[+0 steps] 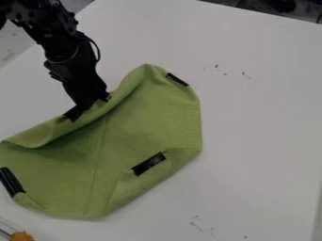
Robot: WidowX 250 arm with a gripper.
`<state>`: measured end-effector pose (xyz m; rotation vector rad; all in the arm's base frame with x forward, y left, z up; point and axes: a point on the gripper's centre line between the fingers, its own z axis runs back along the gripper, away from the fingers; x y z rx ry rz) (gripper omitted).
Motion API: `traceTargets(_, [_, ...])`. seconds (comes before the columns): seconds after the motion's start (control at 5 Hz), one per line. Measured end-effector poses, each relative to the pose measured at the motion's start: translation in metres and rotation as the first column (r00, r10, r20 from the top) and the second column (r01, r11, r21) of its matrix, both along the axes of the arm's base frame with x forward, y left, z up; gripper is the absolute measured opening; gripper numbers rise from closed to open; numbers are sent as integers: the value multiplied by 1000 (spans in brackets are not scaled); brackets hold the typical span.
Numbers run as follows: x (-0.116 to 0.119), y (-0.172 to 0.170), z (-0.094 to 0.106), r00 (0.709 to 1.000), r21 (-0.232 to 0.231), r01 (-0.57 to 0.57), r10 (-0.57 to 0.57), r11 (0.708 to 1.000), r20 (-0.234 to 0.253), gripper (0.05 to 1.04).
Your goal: Fold the cloth from top left to bottom right
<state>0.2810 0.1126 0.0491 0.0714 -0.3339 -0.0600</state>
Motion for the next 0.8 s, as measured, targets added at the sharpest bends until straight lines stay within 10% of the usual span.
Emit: traceTargets(0.8, [1, -32, 27, 982, 23, -33, 36, 999, -184, 1003])
